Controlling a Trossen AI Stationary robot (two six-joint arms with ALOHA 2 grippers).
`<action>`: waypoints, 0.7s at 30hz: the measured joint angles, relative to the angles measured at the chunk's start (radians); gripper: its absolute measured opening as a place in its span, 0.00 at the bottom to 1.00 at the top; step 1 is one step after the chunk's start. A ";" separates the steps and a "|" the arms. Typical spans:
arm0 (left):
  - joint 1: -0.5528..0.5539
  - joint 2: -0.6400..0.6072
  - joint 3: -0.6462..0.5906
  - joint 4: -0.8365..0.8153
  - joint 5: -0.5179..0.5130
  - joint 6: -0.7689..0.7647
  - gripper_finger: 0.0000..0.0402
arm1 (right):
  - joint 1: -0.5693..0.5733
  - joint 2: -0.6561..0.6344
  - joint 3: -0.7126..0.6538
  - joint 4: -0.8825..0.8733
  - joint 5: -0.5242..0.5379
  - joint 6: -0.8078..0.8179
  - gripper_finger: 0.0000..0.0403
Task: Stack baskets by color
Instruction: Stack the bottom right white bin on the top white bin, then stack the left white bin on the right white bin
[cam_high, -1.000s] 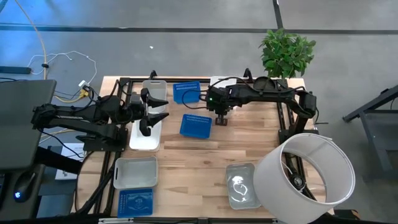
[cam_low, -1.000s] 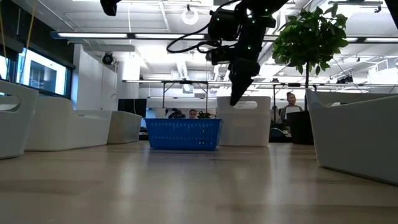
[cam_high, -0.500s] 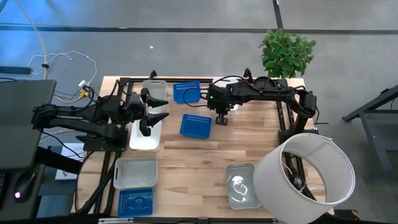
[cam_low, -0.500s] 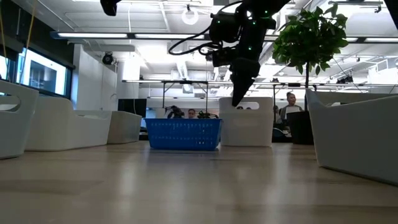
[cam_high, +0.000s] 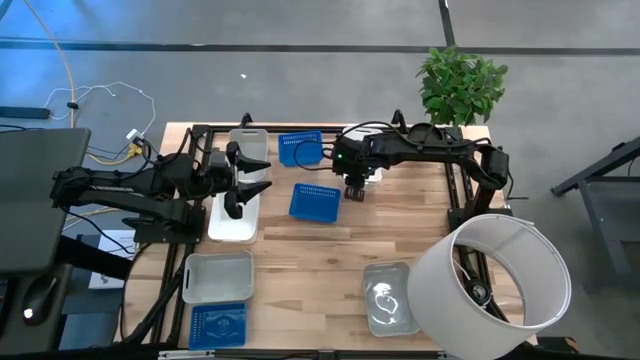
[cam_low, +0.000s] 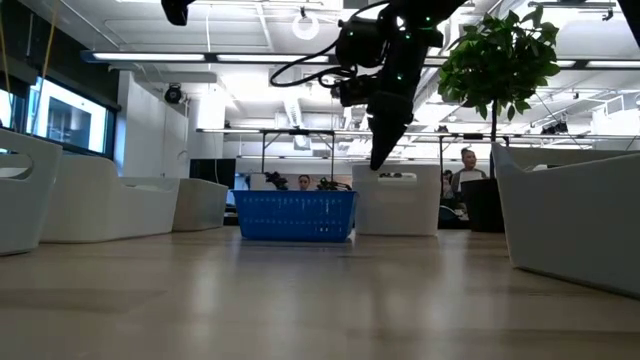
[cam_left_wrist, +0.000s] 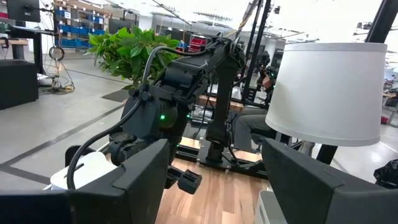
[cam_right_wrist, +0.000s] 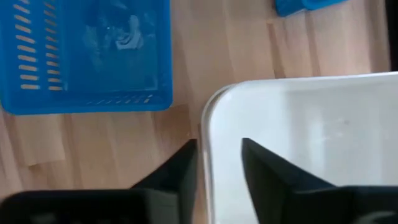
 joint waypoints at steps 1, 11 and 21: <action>0.000 0.000 0.000 0.000 0.000 0.000 0.62 | 0.000 -0.001 0.000 0.001 0.001 -0.002 0.35; 0.000 0.000 0.000 -0.001 0.000 0.000 0.62 | -0.016 -0.085 0.006 -0.064 -0.103 0.026 0.52; 0.000 0.000 0.000 -0.004 0.002 -0.001 0.62 | 0.028 -0.467 -0.337 0.271 -0.245 0.271 0.52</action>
